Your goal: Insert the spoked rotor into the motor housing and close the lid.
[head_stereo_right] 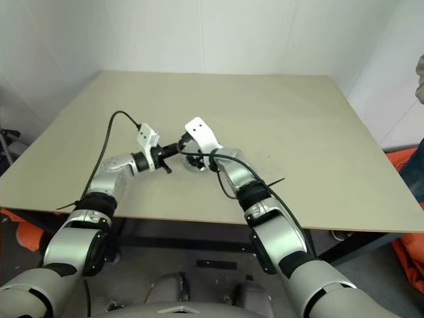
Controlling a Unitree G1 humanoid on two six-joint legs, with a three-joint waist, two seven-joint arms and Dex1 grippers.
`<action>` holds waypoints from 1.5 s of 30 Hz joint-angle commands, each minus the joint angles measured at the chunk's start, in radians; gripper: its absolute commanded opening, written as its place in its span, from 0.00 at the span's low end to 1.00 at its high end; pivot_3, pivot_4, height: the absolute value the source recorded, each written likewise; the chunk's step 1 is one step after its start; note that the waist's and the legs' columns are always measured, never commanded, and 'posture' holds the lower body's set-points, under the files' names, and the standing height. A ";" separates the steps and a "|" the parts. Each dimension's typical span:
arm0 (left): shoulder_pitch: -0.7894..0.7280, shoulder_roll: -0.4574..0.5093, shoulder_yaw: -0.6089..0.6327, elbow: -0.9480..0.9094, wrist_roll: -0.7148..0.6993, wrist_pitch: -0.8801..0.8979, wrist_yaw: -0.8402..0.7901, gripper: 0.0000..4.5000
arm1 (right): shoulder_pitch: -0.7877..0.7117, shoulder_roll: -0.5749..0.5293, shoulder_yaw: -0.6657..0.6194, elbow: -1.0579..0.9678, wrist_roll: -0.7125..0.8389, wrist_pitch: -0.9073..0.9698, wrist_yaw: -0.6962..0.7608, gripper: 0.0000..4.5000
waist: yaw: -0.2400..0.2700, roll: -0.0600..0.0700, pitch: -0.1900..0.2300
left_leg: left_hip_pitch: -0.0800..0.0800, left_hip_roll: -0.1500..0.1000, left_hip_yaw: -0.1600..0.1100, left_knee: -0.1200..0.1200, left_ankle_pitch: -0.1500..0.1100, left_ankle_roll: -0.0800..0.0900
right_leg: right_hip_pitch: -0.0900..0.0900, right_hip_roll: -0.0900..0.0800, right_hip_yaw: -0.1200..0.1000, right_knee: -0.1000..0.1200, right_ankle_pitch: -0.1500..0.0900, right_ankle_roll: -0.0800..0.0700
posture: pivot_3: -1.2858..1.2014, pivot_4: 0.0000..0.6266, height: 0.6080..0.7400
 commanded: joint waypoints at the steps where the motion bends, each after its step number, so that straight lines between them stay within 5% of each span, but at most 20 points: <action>1: -0.028 -0.005 -0.013 -0.012 0.013 0.012 0.005 0.00 | 0.023 -0.012 -0.001 -0.003 -0.007 0.024 -0.013 0.69 | 0.000 0.000 0.000 | 0.000 0.000 0.000 0.000 0.000 0.000 | 0.000 0.000 0.000 0.000 0.000 0.000 | 0.52 0.00 1.00; 13: -0.044 -0.024 -0.032 0.038 0.083 0.002 0.133 0.00 | 0.032 -0.012 -0.002 -0.022 -0.006 0.027 -0.015 0.69 | 0.000 0.000 0.000 | 0.000 0.000 0.000 -0.002 0.000 0.000 | 0.000 0.000 0.000 -0.002 0.000 0.000 | 0.52 0.00 1.00; 45: -0.031 -0.028 -0.076 0.051 0.127 0.080 0.138 0.00 | 0.040 -0.009 0.014 -0.092 0.009 0.062 0.008 0.69 | 0.002 0.000 0.000 | 0.003 -0.002 0.000 -0.013 0.002 -0.004 | 0.001 -0.001 0.000 -0.008 0.000 0.000 | 0.52 0.00 1.00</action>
